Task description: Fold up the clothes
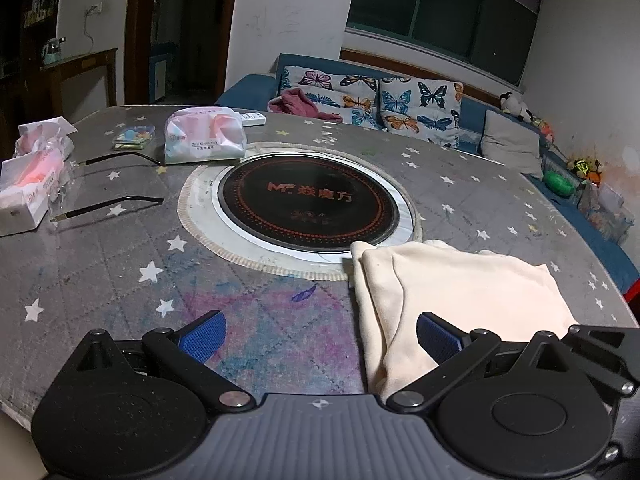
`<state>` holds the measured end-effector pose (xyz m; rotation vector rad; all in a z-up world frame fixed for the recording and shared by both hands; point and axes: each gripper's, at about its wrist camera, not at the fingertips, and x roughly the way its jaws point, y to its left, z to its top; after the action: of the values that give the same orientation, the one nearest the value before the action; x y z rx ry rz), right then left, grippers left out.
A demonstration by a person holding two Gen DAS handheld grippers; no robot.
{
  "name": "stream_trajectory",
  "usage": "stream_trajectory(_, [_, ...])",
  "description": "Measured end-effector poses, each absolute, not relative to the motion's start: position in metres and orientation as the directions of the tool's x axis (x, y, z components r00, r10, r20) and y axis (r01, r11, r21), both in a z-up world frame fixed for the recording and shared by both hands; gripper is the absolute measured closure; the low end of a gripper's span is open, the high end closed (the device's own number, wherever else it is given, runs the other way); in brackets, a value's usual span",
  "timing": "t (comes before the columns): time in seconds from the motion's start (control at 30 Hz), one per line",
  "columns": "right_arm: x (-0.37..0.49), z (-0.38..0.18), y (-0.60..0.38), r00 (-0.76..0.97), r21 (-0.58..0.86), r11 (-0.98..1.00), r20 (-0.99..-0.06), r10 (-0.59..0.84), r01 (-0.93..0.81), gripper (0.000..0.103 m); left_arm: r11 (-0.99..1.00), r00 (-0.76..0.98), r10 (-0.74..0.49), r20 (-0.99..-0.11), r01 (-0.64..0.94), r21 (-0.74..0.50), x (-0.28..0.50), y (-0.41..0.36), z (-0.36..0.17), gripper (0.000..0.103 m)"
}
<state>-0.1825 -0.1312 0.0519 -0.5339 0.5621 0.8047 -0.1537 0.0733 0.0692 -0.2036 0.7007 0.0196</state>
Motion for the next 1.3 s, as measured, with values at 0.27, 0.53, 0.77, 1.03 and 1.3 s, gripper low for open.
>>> stream_trajectory(0.27, [-0.183, 0.047, -0.118, 0.541, -0.246, 0.53, -0.661, 0.52, -0.811, 0.062, 0.975, 0.757, -0.075, -0.649, -0.081, -0.208, -0.141, 0.076, 0.068, 0.0])
stream_trajectory(0.53, [-0.177, 0.04, -0.108, 0.521, -0.259, 0.491, -0.668, 0.531, -0.832, 0.069, 0.962, 0.74, -0.114, -0.663, -0.084, -0.259, -0.123, 0.081, 0.065, 0.0])
stream_trajectory(0.77, [-0.17, 0.035, -0.101, 0.517, -0.267, 0.479, -0.676, 0.525, -0.836, 0.078, 0.949, 0.721, -0.161, -0.673, -0.073, -0.306, -0.112, 0.079, 0.061, 0.0])
stream_trajectory(1.03, [-0.16, 0.039, -0.109, 0.502, -0.2, 0.52, -0.673, 0.543, -0.831, 0.097, 0.905, 0.69, -0.235, -0.685, -0.101, -0.413, -0.099, 0.084, 0.054, 0.0])
stream_trajectory(1.3, [-0.137, 0.063, -0.134, 0.45, -0.004, 0.584, -0.642, 0.621, -0.811, 0.098, 0.814, 0.65, -0.306, -0.696, -0.201, -0.546, -0.086, 0.093, 0.041, 0.0])
